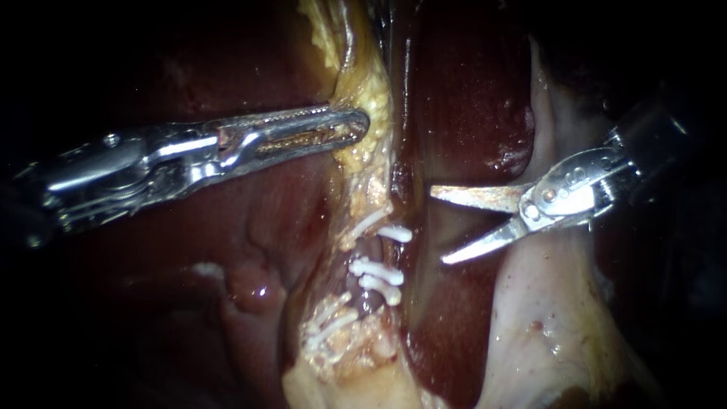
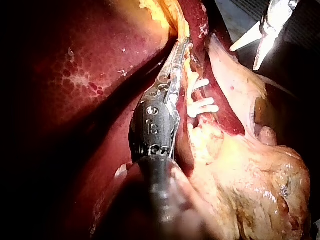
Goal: Go to the cutting position right tube
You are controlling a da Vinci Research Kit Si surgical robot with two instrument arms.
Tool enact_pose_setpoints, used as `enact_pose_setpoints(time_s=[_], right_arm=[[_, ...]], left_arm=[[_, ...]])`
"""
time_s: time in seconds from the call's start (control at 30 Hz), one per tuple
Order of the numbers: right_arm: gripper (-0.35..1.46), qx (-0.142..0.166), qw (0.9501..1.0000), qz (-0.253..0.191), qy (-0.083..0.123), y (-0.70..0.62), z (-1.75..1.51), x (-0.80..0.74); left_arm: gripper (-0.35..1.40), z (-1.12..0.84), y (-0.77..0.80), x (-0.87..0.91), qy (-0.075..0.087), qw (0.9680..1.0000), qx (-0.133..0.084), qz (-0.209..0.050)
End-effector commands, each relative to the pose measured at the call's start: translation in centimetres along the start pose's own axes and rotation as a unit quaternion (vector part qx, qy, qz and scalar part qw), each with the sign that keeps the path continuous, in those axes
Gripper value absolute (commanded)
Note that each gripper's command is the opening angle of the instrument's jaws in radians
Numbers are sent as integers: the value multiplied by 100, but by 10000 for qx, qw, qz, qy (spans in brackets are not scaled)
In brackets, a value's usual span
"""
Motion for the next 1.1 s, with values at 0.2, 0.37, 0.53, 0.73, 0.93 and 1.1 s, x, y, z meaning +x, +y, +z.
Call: enact_pose_setpoints(time_s=[0.2, 0.37, 0.53, 0.73, 0.93, 1.1], right_arm=[[139, 86, 9994, 343, -16, -8, 4, -6], [134, 394, 9924, 1136, -252, -21, 22, -23], [129, 680, 9800, 1818, -447, -28, 46, -45], [127, 890, 9672, 2305, -592, -34, 70, -66], [127, 1073, 9533, 2752, -635, -36, 87, -67], [127, 1208, 9434, 3016, -664, -37, 93, -66]], left_arm=[[-35, -22, -8, -18, -31, 9999, 69, 124], [-35, -52, -18, -36, -258, 9995, 32, 191], [-35, -75, -26, -40, -351, 9992, -43, 186], [-35, -97, -26, -47, -452, 9988, -124, 157], [-35, -110, -23, -51, -495, 9985, -181, 122], [-35, -120, -25, -54, -526, 9983, -238, 124]])
